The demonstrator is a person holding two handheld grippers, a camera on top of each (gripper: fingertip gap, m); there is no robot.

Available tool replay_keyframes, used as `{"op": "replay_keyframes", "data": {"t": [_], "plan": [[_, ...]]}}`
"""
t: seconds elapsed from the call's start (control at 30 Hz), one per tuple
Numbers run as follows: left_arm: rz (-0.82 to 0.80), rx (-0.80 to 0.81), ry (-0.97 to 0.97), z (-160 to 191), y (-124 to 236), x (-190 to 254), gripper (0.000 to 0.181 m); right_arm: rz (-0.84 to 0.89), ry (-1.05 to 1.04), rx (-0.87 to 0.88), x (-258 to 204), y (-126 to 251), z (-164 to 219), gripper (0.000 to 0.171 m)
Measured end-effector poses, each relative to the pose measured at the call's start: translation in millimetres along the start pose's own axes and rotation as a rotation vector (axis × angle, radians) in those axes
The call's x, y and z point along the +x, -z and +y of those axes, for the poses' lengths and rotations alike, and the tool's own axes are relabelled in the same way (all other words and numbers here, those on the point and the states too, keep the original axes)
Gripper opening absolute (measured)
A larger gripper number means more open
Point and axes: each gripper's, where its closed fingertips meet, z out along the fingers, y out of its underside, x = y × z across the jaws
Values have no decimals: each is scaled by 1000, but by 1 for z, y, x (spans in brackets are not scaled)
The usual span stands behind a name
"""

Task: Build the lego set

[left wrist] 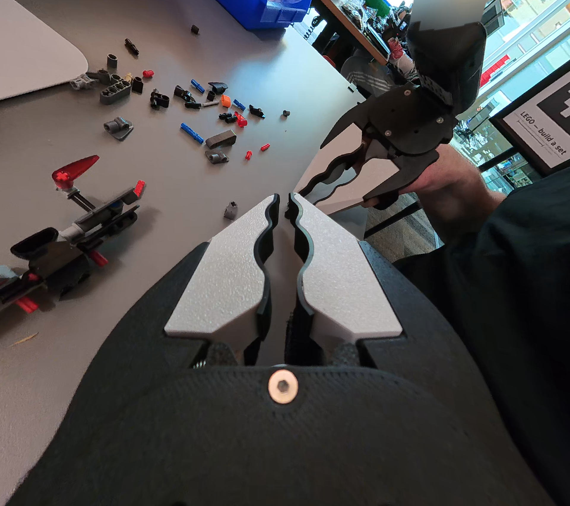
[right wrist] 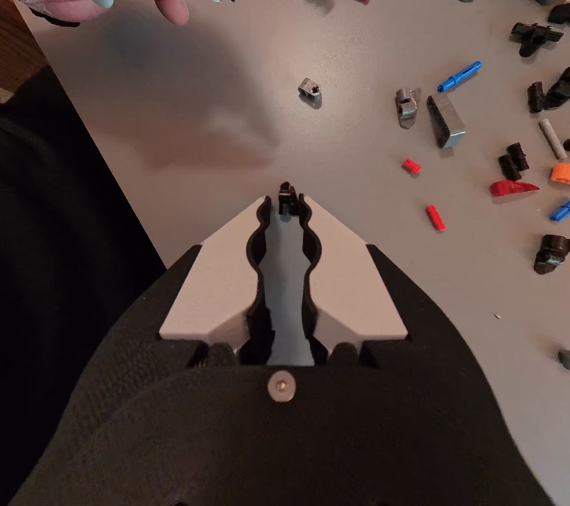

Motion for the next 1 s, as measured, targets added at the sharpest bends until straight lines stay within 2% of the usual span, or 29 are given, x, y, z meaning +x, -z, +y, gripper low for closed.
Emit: {"op": "replay_keyframes", "data": {"t": [0.37,0.7,1.0], "plan": [[-22,8,-10,1,5,-1,4,27,-14,78,4,14,-8,18],[-76,-12,-73,5,8,0,4,66,-39,111,11,29,1,19],[-99,-87,-166,15,-7,3,2,10,-58,117,-7,21,11,15]]}}
